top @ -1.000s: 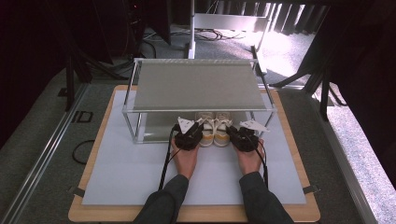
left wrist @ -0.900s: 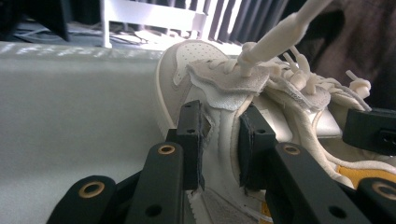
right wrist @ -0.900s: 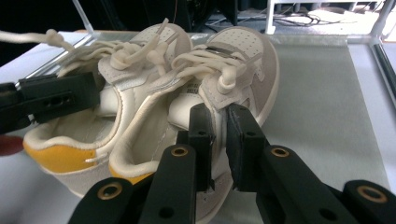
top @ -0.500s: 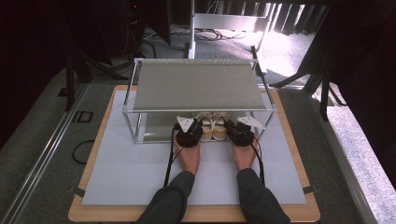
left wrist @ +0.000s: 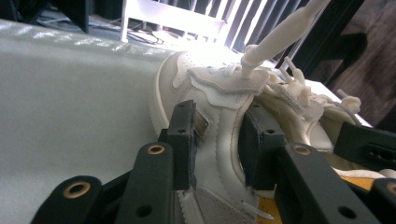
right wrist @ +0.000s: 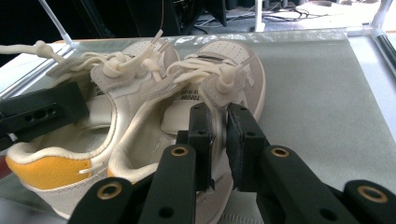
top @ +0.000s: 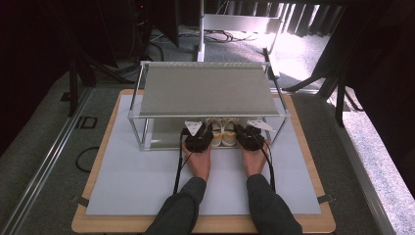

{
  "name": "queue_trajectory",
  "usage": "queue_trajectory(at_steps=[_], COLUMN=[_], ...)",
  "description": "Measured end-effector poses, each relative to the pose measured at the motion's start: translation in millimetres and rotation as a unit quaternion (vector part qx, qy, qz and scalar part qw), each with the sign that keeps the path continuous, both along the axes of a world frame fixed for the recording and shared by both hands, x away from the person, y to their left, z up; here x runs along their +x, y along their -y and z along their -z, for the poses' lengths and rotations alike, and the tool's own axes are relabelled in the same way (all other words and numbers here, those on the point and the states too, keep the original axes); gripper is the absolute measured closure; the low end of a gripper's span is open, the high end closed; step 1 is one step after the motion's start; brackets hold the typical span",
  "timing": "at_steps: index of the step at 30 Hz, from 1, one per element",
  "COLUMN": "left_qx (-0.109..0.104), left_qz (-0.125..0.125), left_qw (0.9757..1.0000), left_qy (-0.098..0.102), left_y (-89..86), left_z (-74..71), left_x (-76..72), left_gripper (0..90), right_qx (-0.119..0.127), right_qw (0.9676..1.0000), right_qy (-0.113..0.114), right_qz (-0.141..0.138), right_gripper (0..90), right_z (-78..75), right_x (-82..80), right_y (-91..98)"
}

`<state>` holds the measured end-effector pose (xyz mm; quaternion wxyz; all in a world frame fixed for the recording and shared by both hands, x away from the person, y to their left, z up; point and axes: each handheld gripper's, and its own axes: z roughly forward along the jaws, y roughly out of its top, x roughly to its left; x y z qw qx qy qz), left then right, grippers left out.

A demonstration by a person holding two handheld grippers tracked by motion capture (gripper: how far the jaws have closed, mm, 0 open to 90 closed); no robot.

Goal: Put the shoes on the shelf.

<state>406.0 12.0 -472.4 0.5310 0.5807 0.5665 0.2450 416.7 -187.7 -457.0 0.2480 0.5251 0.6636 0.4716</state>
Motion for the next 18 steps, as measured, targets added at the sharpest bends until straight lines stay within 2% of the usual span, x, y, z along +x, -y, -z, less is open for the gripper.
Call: queue_trajectory(at_steps=[5, 7, 8, 9, 10, 11, 12, 14, 18], left_qx=[-0.014, -0.025, -0.026, -0.030, -0.037, -0.043, -0.040, -0.043, -0.043], left_qz=[0.006, 0.004, 0.006, -0.006, -0.001, 0.004, 0.012, 0.011, 0.024], left_qw=[0.9999, 0.9996, 0.9996, 0.9995, 0.9993, 0.9991, 0.9991, 0.9990, 0.9988], left_qy=[-0.005, -0.013, -0.009, -0.007, 0.001, 0.000, 0.000, 0.005, 0.008], left_y=[-3.6, -5.3, -7.2, -7.9, -10.5, -11.3, -11.4, -12.4, -16.0], left_z=[1.2, 2.0, 2.7, 2.5, 2.5, 2.4, 2.3, 1.8, 1.9], left_x=[1.5, 2.4, 2.6, 0.6, 0.0, 0.2, 0.9, -1.1, -4.0], left_gripper=[61.9, 59.4, 57.6, 54.2, 52.9, 50.0, 49.1, 45.3, 43.0], right_qx=[0.004, 0.001, -0.001, 0.000, 0.001, 0.000, -0.003, -0.004, -0.003], right_qw=[0.9999, 0.9999, 0.9999, 0.9998, 0.9997, 0.9998, 0.9998, 0.9999, 1.0000], right_qy=[-0.013, -0.010, -0.011, -0.014, -0.015, -0.017, -0.018, -0.011, 0.001], right_qz=[0.002, -0.004, -0.010, -0.010, -0.016, -0.014, -0.008, -0.001, 0.000], right_gripper=[79.3, 77.3, 76.0, 74.6, 73.3, 71.6, 68.1, 61.8, 56.3], right_z=[0.2, 1.4, 1.5, 1.3, 1.1, 0.4, -0.2, 1.1, 1.5], right_x=[2.5, 4.8, 5.4, 5.3, 4.9, 4.6, 4.2, 5.4, 2.8], right_y=[-0.6, 0.9, 1.6, 0.6, -0.2, -1.1, -1.7, 0.6, 6.5])
